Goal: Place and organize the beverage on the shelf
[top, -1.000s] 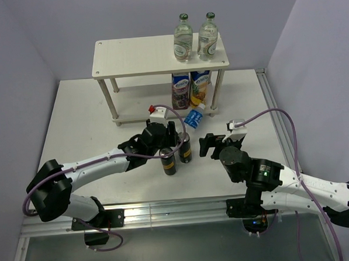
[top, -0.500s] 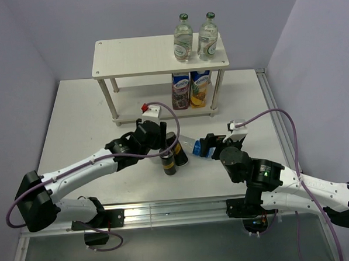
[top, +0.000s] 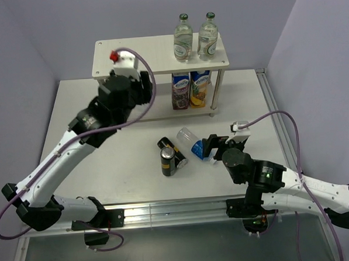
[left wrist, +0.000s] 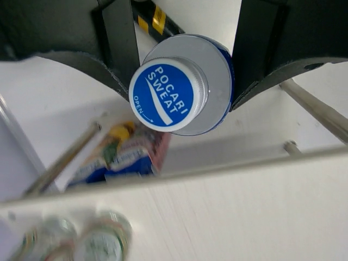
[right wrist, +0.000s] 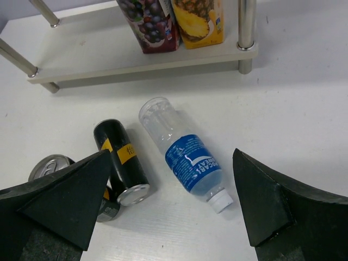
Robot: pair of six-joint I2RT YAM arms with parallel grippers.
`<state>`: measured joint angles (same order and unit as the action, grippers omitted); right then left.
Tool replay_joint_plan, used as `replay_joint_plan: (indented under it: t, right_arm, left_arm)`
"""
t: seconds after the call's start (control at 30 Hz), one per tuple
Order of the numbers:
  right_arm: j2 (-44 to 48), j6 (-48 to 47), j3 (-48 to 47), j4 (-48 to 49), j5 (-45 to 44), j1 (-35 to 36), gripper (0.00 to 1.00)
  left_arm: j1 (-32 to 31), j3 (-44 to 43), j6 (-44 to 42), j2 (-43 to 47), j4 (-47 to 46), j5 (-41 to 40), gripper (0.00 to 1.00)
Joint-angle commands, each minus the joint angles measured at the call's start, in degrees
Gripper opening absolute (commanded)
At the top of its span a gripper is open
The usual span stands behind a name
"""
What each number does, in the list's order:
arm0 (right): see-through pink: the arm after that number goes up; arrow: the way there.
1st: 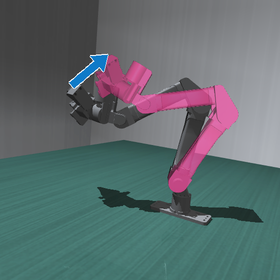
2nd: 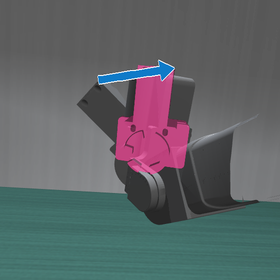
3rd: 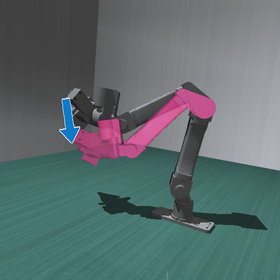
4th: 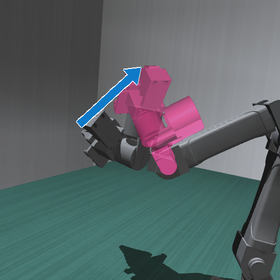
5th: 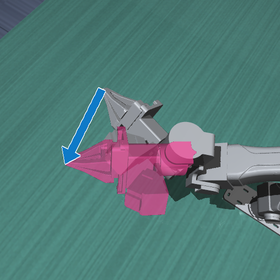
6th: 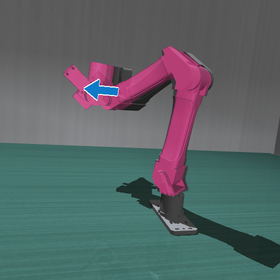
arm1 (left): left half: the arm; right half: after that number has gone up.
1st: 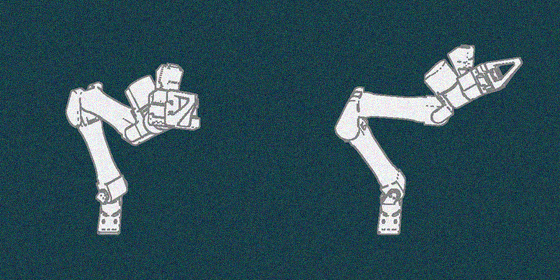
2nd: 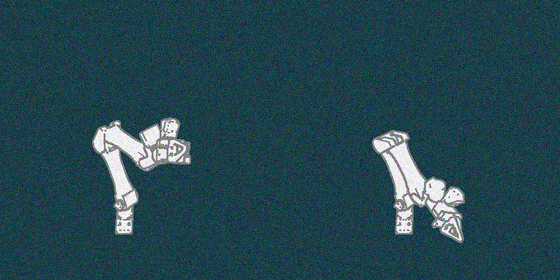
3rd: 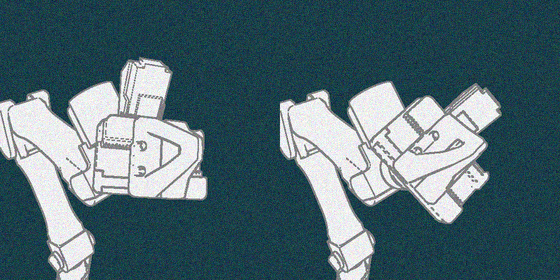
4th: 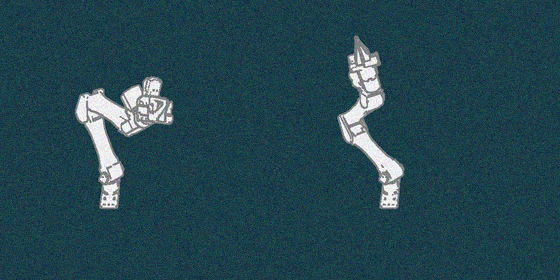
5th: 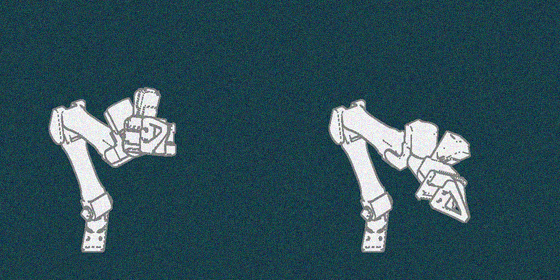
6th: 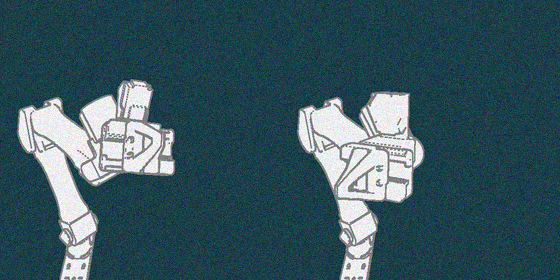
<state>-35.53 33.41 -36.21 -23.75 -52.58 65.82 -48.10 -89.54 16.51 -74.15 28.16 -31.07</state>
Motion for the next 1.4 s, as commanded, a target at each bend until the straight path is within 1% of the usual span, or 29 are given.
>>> replay_joint_plan:
  t: [0.0,0.03,0.07,0.1,0.13,0.2,0.23,0.3,0.33,0.5,0.7,0.77,0.8,0.83,1.0,1.2,1.37]
  right_arm:
    - [1.69,0.87,0.17,-0.6,-2.97,0.18,0.99]
    - [1.78,0.87,0.17,-0.77,-3.06,0.18,0.99]
    - [1.95,0.87,0.26,-0.86,-3.06,0.18,0.99]
    - [2.22,0.87,0.17,-1.04,-3.23,0.18,0.99]
    - [2.39,0.96,0.26,-1.3,-3.32,0.18,0.99]
    - [2.74,1.31,0.35,-1.56,-3.5,0.18,0.99]
    - [2.83,1.48,0.43,-1.91,-3.58,0.1,0.99]
    - [3.36,1.83,0.7,-2.44,-3.67,0.1,0.99]
    - [3.53,2.01,0.79,-2.62,-3.76,0.1,0.99]
    - [4.5,2.54,1.75,-3.5,-4.29,0.18,0.99]
    - [4.5,2.28,2.1,-3.24,-4.38,0.1,0.99]
    - [4.24,2.1,2.28,-2.88,-4.55,0.18,0.99]
    - [4.15,2.1,2.37,-2.71,-4.55,0.1,0.99]
    - [4.06,2.1,2.46,-2.45,-4.55,0.1,0.99]
    - [3.36,2.27,2.46,-2.36,-4.73,0.18,0.99]
    - [3.54,2.1,2.72,-2.18,-4.9,0.1,0.99]
    - [3.01,2.1,2.63,-2.18,-4.82,0.1,0.99]
  left_arm:
    - [6.68,-13.18,-5.69,-2.47,-1.71,0.74,0.0]
    - [8.09,-18.08,-6.22,-3.53,-1.19,2.05,0.0]
    - [9.67,-20.65,-6.84,-4.68,-0.4,3.11,0.0]
    - [12.3,-23.37,-8.06,-7.39,0.92,4.95,0.0]
    - [13.37,-28.97,-8.42,-8.98,1.89,5.66,0.0]
    - [17.05,-34.8,-8.95,-13.71,3.56,8.55,0.0]
    - [18.11,-40.14,-9.04,-15.22,5.22,9.35,0.0]
    - [20.75,-46.39,-9.04,-18.9,6.81,11.02,0.0]
    - [21.46,-47.56,-8.96,-19.8,6.82,11.47,0.0]
    - [25.15,-46.96,-6.24,-19.64,4.54,14.63,0.0]
    - [26.38,-45.73,-6.49,-19.19,1.28,14.81,0.0]
    - [26.91,-43.98,-6.14,-19.19,0.14,15.68,0.0]
    - [27.7,-43.01,-5.53,-18.67,-1.69,16.12,0.0]
    - [28.05,-40.13,-5.35,-18.4,-3.19,16.65,0.0]
    - [29.11,-34.75,-4.47,-17.7,-9.25,17.53,0.0]
    - [29.46,-34.92,-5.26,-20.68,-11.37,17.8,0.0]
    - [30.34,-34.3,-4.3,-22.53,-13.48,18.94,0.0]
